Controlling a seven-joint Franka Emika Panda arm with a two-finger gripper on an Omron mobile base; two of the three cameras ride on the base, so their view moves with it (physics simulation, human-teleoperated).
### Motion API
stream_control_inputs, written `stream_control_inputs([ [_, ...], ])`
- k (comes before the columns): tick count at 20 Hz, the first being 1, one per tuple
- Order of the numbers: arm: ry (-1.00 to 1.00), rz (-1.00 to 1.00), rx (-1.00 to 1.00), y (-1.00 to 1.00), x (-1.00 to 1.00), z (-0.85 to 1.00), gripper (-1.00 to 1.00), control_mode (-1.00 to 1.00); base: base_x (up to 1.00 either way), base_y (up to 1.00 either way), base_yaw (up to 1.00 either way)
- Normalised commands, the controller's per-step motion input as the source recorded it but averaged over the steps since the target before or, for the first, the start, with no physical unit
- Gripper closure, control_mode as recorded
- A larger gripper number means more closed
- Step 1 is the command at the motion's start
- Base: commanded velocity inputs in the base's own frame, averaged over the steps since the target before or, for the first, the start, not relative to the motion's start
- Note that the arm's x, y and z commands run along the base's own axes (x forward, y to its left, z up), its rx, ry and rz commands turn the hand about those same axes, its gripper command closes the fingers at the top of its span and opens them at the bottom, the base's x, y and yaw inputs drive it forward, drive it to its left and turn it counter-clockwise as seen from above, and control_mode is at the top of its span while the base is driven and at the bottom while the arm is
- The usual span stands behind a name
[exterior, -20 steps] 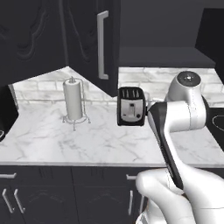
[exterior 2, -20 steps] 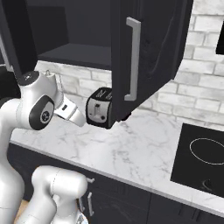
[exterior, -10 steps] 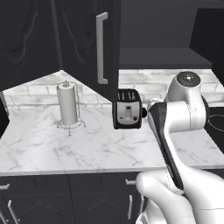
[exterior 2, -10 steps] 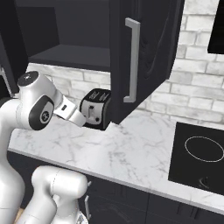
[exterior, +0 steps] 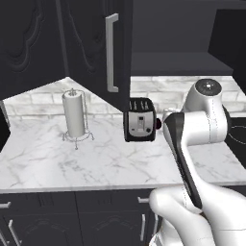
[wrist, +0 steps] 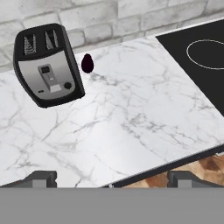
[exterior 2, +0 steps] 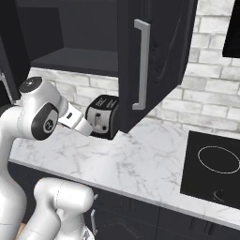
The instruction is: Close all open cabinet doors.
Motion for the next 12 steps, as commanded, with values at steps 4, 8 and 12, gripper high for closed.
stream_control_inputs([
  [4, 0.00, 0.00, 0.00, 0.00, 0.00, 0.00, -1.00, 1.00, 0.00, 0.00, 0.00],
  [8, 0.00, 0.00, 0.00, 0.00, 0.00, 0.00, -1.00, 1.00, 0.00, 0.00, 0.00],
  [12, 0.00, 0.00, 0.00, 0.00, 0.00, 0.00, -1.00, -1.00, 0.00, 0.00, 0.00],
])
